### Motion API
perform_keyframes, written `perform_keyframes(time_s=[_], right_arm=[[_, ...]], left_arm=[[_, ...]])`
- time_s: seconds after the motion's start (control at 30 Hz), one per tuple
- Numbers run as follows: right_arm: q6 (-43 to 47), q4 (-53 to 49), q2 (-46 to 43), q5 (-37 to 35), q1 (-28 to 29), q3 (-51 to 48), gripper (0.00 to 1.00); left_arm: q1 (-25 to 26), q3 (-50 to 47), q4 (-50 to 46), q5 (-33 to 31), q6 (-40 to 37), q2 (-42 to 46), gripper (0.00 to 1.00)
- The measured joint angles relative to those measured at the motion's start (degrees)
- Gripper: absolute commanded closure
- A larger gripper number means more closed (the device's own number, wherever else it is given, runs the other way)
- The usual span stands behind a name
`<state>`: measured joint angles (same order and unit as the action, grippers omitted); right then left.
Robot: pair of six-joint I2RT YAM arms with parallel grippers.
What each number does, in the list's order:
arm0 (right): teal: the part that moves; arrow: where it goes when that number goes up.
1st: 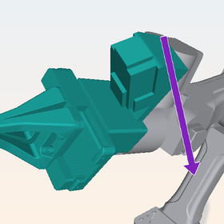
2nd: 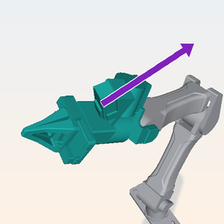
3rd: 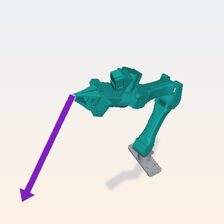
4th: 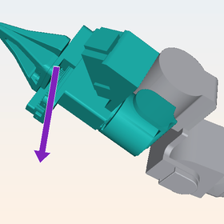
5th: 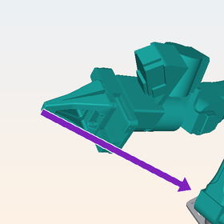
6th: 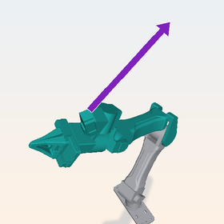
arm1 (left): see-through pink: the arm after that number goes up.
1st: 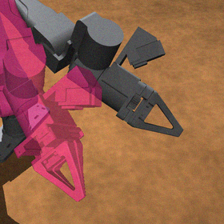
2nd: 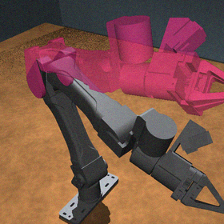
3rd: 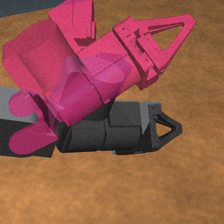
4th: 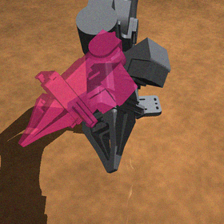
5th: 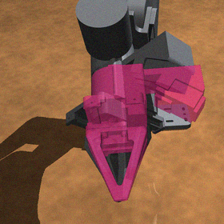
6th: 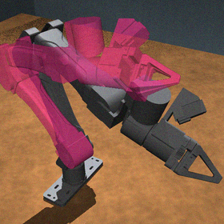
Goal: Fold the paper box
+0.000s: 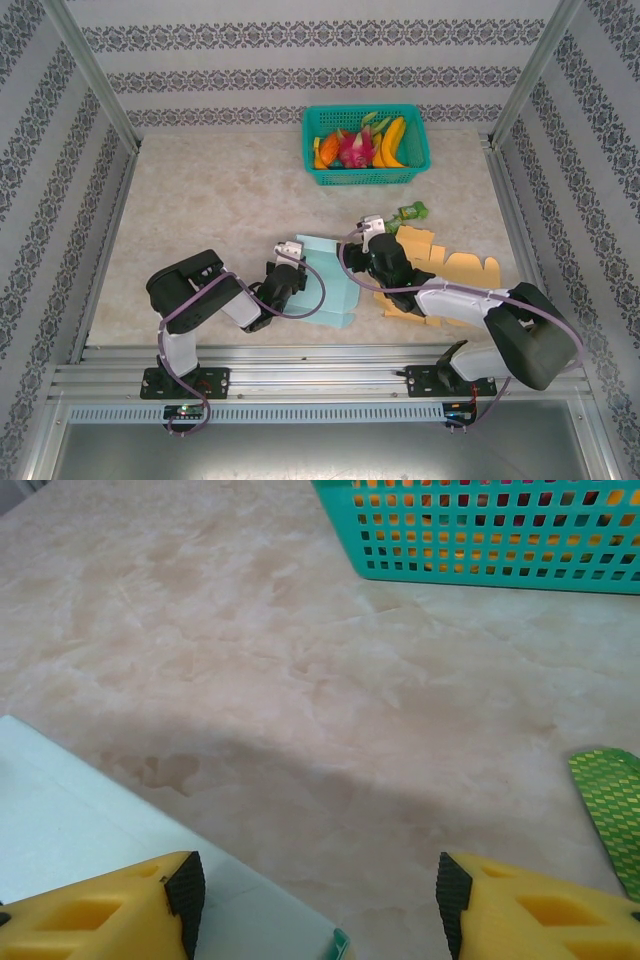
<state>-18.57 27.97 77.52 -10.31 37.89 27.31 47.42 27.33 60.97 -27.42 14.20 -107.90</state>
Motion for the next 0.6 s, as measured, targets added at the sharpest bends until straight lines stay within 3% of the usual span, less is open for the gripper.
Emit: perform_keyframes(time_s=[0.1,0.6], right_arm=[[0.02,1.92,0.0,-1.05,0.13,-1.01,0.37],[-0.02,3.8,0.0,-4.0,0.24,-1.97,0.37]], left_arm=[[-0.13,-0.09,-0.72,2.14,-0.11,0.85,0.64],[-0.2,0.11,-20.92,9.7,2.95,21.73,0.6]])
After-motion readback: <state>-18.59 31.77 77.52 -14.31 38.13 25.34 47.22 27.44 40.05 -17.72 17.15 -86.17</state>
